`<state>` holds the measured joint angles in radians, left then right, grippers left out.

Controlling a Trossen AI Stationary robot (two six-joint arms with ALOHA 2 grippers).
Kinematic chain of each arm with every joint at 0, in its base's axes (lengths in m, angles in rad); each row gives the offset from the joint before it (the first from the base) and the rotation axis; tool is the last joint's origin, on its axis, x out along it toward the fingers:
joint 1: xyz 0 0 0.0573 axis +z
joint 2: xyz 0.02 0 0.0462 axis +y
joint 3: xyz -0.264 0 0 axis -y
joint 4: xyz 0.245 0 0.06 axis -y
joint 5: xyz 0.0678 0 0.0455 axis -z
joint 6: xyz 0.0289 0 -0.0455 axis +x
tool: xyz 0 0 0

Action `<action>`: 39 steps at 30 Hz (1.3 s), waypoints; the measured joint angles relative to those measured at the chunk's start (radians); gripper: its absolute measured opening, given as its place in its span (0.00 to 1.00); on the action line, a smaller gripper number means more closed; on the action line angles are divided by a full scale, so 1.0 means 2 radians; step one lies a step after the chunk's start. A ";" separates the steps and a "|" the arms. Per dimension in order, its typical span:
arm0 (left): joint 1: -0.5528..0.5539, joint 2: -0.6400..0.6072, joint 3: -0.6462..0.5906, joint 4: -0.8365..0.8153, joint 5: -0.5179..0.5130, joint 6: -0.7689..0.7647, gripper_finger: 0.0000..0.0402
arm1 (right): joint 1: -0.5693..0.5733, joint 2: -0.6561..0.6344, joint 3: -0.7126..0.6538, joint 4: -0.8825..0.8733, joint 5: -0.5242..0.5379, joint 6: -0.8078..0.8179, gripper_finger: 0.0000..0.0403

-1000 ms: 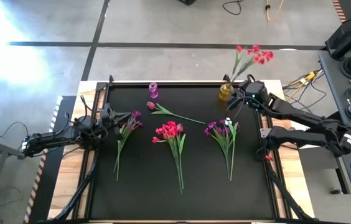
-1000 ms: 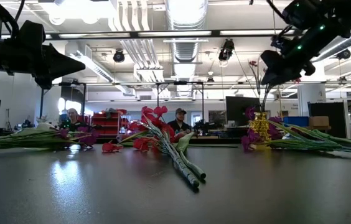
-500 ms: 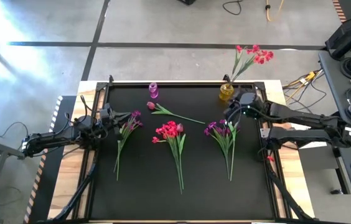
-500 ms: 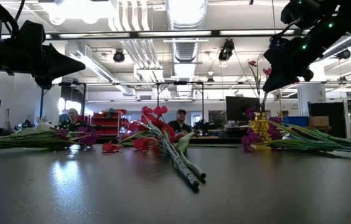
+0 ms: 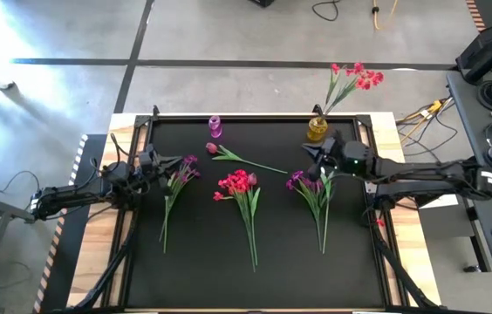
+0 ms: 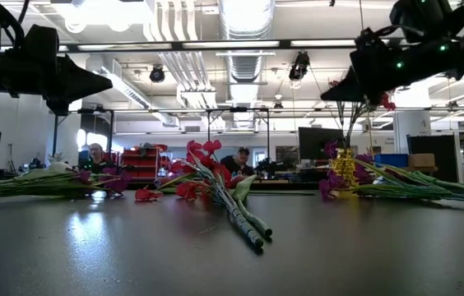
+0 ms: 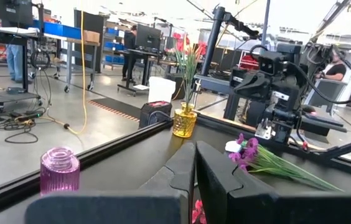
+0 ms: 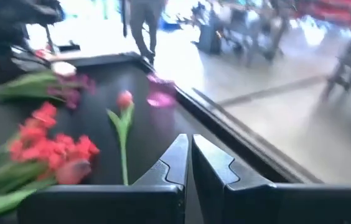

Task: Sort flowers into vase by color
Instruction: Put the left white flower into the yellow vase

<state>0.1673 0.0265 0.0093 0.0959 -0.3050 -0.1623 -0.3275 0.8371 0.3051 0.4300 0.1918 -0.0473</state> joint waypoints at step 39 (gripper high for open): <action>-0.098 0.429 0.402 -0.520 -0.023 -0.255 0.00 | 0.000 0.108 0.117 -0.072 -0.056 -0.043 0.03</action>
<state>-0.0296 0.8855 0.8124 -0.9446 -0.3515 -0.6720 -0.3271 1.0531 0.5392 0.2868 0.0788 -0.1340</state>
